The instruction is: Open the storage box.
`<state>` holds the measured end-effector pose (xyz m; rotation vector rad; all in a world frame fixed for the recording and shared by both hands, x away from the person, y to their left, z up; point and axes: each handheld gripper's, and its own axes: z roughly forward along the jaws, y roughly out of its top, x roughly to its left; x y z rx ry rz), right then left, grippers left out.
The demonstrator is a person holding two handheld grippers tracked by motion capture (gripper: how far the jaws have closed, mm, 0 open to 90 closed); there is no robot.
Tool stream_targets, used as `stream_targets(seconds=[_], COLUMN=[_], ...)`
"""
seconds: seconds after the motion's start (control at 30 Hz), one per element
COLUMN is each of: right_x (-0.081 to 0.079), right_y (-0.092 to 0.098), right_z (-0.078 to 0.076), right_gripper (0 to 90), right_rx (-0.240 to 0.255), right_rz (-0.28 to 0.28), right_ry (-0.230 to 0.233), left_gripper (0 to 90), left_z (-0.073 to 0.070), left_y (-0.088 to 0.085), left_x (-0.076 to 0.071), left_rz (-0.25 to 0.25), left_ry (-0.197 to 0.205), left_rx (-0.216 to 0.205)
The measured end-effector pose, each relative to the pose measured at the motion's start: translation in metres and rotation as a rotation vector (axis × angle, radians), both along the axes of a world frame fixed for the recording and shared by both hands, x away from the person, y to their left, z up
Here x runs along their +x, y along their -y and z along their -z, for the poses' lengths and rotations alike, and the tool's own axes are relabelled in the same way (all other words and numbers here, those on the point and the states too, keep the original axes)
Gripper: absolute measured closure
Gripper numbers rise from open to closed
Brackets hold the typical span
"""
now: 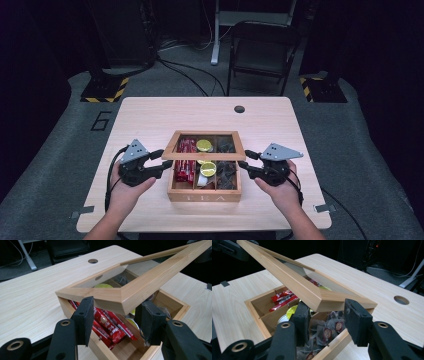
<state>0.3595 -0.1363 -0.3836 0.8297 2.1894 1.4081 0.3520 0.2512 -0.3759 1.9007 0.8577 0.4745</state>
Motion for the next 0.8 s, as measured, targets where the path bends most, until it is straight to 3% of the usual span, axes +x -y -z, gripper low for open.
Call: stream_targets(seconds=[0.23, 0.53, 0.8], right_x=[0.014, 0.038, 0.058], right_y=[-0.004, -0.009, -0.009], right_z=[-0.002, -0.001, 0.004], right_gripper=[53.8, 53.0, 53.3], right_rx=[-0.014, -0.029, -0.007], right_rz=[0.021, 0.045, 0.045], right_ry=[0.043, 0.039, 0.013], left_gripper=[49.6, 49.8, 49.7], left_z=[-0.01, -0.017, -0.022], left_y=[0.001, 0.001, 0.002], left_x=[0.008, 0.015, 0.022], left_rz=[-0.006, -0.02, -0.036], left_ry=[0.006, 0.013, 0.01], left_rx=[-0.005, -0.029, -0.041])
